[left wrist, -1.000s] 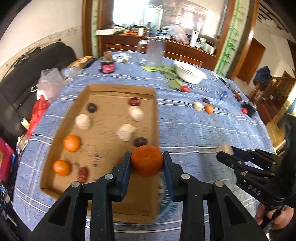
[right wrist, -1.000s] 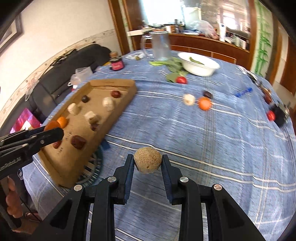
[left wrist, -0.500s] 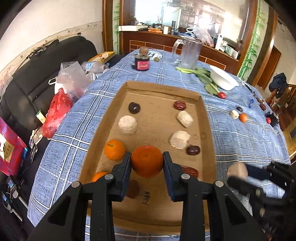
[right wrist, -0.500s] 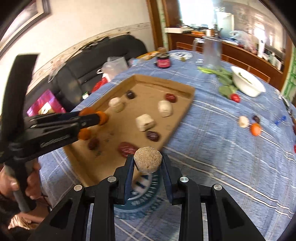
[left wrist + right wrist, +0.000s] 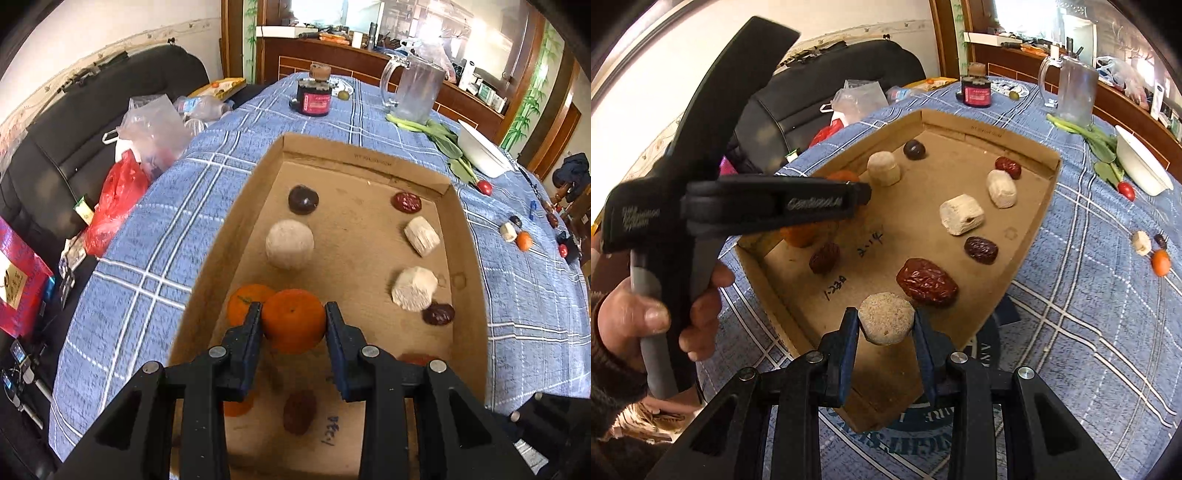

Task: Organize fruits
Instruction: 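Lower both grippers into the tray and open them to release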

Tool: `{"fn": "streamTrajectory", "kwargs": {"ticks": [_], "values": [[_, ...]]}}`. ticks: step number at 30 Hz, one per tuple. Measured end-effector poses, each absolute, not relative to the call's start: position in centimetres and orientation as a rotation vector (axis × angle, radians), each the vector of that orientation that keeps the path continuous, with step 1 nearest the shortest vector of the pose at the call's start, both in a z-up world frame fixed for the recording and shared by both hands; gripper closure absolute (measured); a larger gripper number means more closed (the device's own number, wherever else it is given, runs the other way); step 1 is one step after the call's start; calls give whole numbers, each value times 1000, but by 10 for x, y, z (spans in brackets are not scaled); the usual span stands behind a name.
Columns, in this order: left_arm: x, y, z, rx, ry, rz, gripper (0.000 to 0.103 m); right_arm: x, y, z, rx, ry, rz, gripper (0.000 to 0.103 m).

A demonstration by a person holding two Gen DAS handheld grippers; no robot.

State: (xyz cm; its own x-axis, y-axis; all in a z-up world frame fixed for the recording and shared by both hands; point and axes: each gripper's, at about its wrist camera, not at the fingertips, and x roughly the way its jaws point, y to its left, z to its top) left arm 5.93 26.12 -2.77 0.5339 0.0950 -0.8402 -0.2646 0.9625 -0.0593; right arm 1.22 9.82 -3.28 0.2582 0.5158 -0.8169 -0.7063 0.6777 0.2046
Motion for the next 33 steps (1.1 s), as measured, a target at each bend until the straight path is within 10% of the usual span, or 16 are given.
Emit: {"fn": "streamTrajectory", "kwargs": {"ticks": [24, 33], "values": [[105, 232, -34, 48, 958, 259, 70, 9, 115, -49, -341, 967, 823, 70], [116, 230, -35, 32, 988, 237, 51, 10, 109, -49, -334, 961, 813, 70]]}}
